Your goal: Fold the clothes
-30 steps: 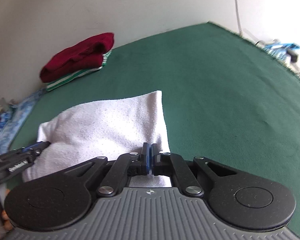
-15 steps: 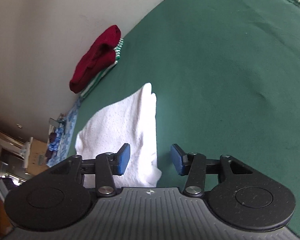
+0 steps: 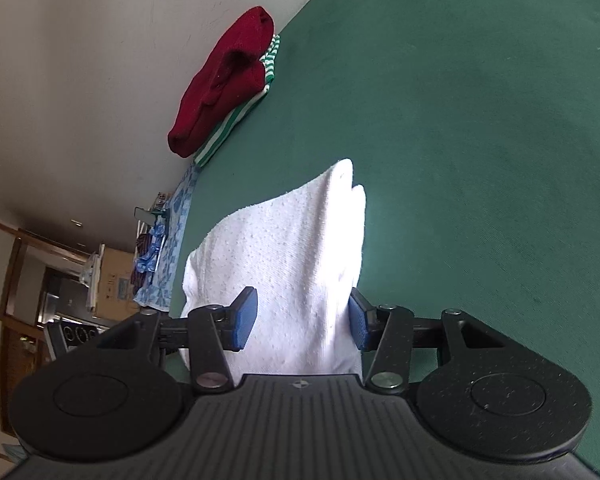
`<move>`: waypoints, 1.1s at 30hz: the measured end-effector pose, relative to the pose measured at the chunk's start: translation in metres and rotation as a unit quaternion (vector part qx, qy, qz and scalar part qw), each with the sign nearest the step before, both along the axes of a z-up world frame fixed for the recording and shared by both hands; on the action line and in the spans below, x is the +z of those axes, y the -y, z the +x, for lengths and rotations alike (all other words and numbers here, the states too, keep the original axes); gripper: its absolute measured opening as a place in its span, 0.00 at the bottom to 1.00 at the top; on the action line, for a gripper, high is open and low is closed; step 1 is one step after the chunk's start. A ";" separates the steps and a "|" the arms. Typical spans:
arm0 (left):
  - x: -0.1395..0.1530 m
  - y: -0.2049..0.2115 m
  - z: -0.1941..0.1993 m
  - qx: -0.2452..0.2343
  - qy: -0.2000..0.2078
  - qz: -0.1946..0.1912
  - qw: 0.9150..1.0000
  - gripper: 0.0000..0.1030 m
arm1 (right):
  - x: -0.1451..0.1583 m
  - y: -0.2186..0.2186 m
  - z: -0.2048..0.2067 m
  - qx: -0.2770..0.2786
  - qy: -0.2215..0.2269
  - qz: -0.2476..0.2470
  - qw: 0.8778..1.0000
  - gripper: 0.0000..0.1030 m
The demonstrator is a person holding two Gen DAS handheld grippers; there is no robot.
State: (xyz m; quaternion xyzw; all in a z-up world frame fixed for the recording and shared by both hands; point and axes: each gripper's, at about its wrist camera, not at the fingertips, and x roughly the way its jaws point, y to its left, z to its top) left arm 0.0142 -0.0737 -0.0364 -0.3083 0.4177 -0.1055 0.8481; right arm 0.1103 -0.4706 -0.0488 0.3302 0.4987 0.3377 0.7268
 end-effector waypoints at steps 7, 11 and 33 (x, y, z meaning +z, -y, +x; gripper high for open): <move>-0.015 -0.015 0.002 0.024 0.021 -0.124 0.992 0.97 | -0.006 -0.006 0.008 0.014 -0.001 0.006 1.000 0.30; -0.011 -0.008 -0.003 0.041 0.019 -0.111 0.993 0.85 | -0.014 0.008 0.001 -0.002 -0.017 0.018 1.000 0.16; 0.222 -0.091 0.119 0.047 0.099 0.104 0.989 0.09 | 0.178 -0.100 0.112 0.033 0.115 0.017 0.993 0.16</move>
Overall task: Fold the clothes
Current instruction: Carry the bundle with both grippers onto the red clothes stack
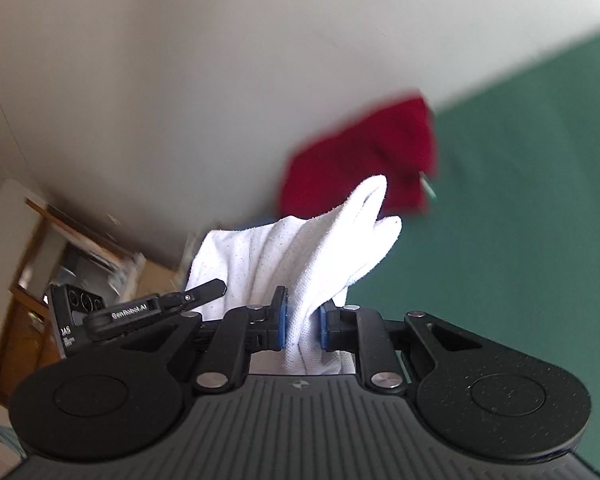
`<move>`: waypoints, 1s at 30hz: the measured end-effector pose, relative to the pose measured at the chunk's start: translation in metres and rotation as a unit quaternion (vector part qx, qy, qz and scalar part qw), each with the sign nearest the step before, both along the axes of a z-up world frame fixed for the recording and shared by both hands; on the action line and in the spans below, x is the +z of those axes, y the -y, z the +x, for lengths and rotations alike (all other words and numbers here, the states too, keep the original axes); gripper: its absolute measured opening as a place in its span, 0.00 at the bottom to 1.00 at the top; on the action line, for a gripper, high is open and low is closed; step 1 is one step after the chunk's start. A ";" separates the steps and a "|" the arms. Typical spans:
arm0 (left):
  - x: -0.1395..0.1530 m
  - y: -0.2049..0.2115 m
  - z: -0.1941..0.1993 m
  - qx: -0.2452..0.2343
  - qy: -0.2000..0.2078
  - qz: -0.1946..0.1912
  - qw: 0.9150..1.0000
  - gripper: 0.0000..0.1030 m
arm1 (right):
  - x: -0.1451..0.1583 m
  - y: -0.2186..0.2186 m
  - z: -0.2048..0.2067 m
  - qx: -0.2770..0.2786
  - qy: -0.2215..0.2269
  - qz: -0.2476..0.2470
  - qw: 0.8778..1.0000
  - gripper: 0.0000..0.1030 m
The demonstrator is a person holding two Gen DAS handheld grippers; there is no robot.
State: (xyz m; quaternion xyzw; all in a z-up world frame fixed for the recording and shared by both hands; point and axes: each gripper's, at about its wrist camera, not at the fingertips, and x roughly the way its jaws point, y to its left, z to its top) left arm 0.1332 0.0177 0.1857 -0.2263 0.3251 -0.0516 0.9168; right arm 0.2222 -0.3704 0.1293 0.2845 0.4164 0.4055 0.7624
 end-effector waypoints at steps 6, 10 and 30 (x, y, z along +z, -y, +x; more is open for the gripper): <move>0.045 -0.043 0.073 0.019 0.046 0.073 0.996 0.09 | 0.031 -0.064 0.075 -0.035 0.049 0.041 0.997 0.15; 0.031 -0.059 0.124 0.023 0.035 0.102 0.994 0.10 | 0.021 -0.098 0.114 -0.063 0.070 0.033 0.995 0.15; -0.111 -0.122 0.194 0.057 0.018 0.129 0.990 0.44 | -0.111 -0.095 0.150 -0.162 0.097 -0.086 0.978 0.18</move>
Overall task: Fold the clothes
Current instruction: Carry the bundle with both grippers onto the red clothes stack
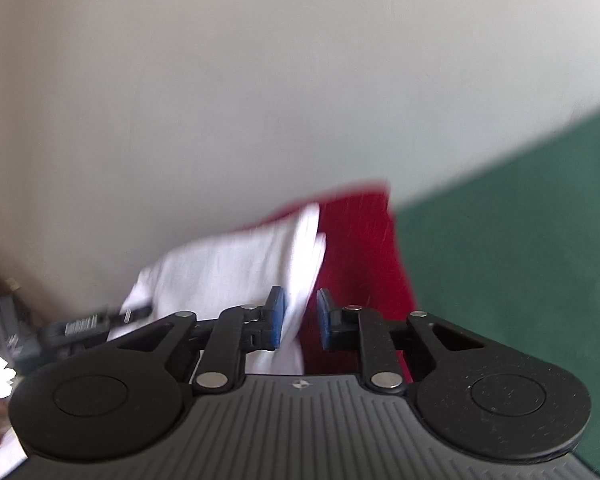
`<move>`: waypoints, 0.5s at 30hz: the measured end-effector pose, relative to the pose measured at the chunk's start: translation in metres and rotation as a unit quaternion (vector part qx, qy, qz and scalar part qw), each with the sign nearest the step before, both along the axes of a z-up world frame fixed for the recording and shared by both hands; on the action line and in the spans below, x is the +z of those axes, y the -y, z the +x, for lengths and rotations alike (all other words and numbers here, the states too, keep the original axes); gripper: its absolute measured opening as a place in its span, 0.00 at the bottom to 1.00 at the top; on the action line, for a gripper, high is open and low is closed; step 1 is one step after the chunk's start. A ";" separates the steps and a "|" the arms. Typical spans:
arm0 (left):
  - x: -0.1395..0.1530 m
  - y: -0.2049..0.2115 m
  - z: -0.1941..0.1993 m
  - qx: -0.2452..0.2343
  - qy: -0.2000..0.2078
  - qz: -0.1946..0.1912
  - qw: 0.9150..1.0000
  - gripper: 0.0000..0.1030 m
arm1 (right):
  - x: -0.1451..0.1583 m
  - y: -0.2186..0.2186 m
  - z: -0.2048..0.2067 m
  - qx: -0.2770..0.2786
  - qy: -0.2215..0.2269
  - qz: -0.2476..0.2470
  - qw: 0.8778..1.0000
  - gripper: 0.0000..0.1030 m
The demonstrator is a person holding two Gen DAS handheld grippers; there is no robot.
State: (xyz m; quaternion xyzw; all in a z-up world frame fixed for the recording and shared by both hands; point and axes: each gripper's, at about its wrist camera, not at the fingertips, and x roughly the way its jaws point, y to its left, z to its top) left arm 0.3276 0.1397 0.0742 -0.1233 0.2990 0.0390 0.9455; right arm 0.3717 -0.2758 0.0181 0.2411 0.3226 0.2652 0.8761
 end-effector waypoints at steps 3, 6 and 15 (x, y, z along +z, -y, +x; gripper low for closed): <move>0.023 0.009 -0.043 0.076 0.096 0.087 0.989 0.35 | 0.033 -0.007 -0.019 -0.014 0.105 -0.055 0.993 0.18; 0.042 0.035 -0.051 0.049 0.142 0.125 0.981 0.32 | 0.045 -0.041 -0.038 0.017 0.179 -0.114 0.977 0.18; -0.035 0.086 0.020 0.008 0.060 0.190 0.980 0.45 | -0.020 -0.125 -0.058 0.067 0.265 -0.254 0.928 0.17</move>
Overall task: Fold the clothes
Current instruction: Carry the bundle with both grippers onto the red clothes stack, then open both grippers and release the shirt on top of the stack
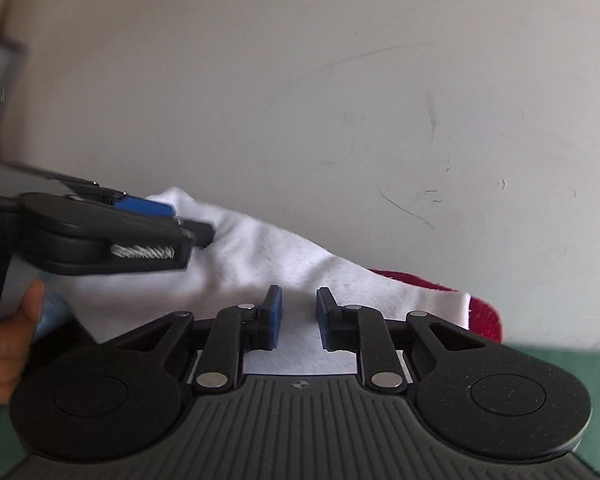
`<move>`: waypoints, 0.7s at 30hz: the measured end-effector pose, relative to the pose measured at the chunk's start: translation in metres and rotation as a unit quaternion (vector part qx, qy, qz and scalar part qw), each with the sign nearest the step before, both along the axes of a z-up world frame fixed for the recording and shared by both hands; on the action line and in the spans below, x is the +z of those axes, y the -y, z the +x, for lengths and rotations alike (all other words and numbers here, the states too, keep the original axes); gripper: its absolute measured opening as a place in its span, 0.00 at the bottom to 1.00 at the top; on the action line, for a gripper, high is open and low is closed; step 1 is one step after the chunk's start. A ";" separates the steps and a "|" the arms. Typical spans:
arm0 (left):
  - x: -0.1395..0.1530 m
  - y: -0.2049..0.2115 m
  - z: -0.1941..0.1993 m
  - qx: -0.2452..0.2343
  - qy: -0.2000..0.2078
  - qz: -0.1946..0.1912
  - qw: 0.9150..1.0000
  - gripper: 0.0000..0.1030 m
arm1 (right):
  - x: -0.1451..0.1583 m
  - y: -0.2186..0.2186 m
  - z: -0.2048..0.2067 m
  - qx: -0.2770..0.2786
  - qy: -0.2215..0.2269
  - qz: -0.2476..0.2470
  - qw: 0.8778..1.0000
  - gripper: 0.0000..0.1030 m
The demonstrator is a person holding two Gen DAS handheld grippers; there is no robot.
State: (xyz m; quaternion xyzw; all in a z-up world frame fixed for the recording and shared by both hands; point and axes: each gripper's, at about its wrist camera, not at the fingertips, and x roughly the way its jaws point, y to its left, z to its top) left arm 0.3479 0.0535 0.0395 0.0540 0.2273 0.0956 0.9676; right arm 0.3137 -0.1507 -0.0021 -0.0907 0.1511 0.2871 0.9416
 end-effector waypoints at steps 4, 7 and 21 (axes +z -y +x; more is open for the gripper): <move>-0.008 -0.015 0.012 0.006 0.015 -0.046 0.999 0.53 | -0.006 -0.007 0.035 -0.029 -0.009 0.014 0.999 0.21; -0.018 -0.013 0.018 0.006 0.023 -0.016 1.000 0.60 | -0.011 -0.005 0.048 -0.041 -0.015 0.025 0.999 0.21; 0.030 0.007 0.008 0.031 -0.030 0.027 0.999 0.75 | 0.019 0.017 0.030 -0.073 -0.082 0.020 0.994 0.30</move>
